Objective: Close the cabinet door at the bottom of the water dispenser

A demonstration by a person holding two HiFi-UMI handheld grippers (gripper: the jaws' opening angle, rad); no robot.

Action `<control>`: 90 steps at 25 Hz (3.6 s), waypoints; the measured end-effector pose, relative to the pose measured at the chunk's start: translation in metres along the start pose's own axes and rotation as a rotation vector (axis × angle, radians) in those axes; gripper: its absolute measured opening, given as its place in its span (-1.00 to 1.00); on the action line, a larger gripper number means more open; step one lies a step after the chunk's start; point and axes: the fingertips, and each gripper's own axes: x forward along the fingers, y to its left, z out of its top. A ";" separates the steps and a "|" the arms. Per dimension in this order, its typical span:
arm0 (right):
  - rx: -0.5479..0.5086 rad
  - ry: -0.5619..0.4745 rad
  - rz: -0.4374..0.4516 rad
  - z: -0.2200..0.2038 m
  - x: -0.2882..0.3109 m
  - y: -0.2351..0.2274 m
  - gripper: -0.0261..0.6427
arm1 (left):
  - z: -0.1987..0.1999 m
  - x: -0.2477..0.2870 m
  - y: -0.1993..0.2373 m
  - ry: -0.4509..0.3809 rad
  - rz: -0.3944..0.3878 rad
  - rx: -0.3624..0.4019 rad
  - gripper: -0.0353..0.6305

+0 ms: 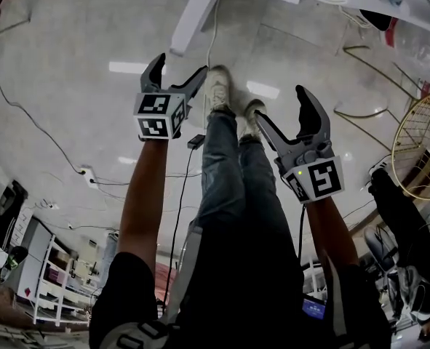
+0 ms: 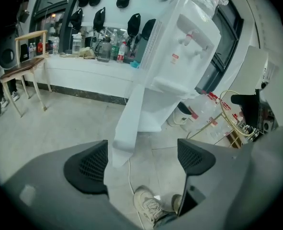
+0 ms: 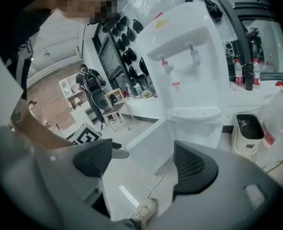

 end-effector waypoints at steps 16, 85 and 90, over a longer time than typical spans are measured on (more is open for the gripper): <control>0.071 -0.014 -0.068 -0.004 -0.008 -0.005 0.22 | -0.003 0.021 -0.001 0.054 -0.031 0.028 0.50; 0.134 -0.081 -0.211 -0.005 -0.091 -0.136 0.06 | -0.012 0.092 -0.187 0.241 -0.240 0.131 0.41; 0.152 -0.086 -0.229 -0.010 -0.102 -0.155 0.06 | -0.006 0.105 -0.204 0.233 -0.243 0.156 0.39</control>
